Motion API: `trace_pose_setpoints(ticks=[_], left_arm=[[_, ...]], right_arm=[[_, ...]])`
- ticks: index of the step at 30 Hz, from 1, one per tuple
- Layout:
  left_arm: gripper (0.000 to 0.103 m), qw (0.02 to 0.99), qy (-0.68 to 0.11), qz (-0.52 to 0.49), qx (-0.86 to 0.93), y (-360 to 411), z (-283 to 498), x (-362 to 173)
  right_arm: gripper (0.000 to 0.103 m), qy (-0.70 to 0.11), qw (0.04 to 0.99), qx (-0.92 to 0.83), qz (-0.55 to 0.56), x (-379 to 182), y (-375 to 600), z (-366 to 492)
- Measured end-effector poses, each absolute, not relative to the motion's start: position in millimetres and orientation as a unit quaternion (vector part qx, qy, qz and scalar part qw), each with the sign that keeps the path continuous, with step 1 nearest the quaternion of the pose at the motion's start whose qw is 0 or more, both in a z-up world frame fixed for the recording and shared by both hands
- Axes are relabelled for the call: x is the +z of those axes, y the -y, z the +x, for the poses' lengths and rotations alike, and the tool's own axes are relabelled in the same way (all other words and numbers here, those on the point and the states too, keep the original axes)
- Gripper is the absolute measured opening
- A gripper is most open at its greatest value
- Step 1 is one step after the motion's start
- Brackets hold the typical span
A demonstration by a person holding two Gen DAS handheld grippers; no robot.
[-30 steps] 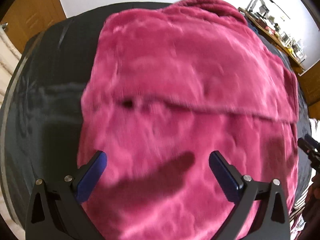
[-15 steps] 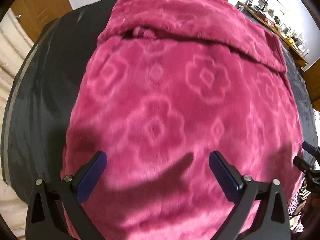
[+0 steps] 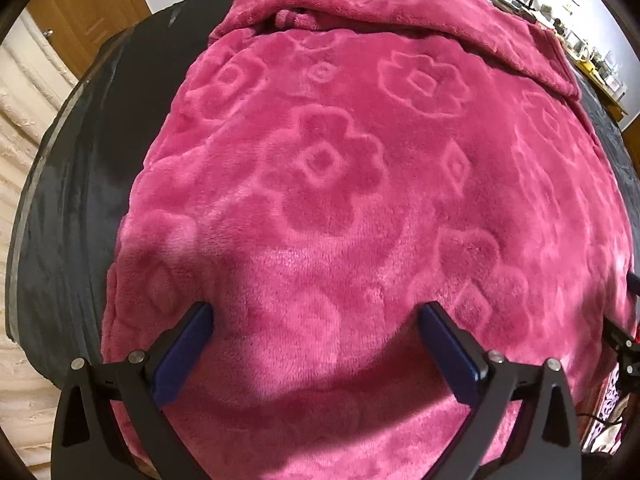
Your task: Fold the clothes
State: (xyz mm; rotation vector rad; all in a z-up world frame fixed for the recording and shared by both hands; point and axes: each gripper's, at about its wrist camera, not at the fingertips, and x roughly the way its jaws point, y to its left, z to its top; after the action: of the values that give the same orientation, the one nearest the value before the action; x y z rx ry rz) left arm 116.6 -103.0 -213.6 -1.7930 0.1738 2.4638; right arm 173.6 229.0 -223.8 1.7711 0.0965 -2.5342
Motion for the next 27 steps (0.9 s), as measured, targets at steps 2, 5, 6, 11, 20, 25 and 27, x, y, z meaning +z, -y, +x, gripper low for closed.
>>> trace_pose_setpoints(ticks=[2,5,6,11,20,25,27], left_arm=[[0.103,0.046,-0.058,-0.580,0.811,105.6,120.0,-212.7],[0.103,0.044,-0.057,-0.578,0.813,109.6,124.3,-210.8],[0.103,0.044,-0.056,-0.580,0.812,111.1,125.8,-209.7],[0.103,0.051,-0.049,-0.571,0.818,126.1,145.8,-195.2],[0.103,0.012,-0.017,-0.556,0.831,214.9,158.6,-178.0],[0.103,-0.011,0.016,-0.557,0.830,212.8,208.5,-172.9],[0.103,-0.018,0.025,-0.558,0.829,211.8,199.2,-184.6]], right_arm=[[0.103,-0.031,0.024,-0.823,0.567,-224.2,-228.7,175.2],[0.103,-0.031,0.023,-0.828,0.559,-224.6,-228.4,178.3],[0.103,-0.031,0.022,-0.829,0.557,-224.8,-228.0,179.6],[0.103,-0.031,0.020,-0.833,0.551,-225.6,-226.8,184.7],[0.103,-0.034,0.021,-0.836,0.548,-224.7,-240.0,200.1],[0.103,-0.033,0.020,-0.836,0.547,-224.5,-237.5,198.0],[0.103,-0.033,0.020,-0.836,0.547,-224.5,-238.0,198.5]])
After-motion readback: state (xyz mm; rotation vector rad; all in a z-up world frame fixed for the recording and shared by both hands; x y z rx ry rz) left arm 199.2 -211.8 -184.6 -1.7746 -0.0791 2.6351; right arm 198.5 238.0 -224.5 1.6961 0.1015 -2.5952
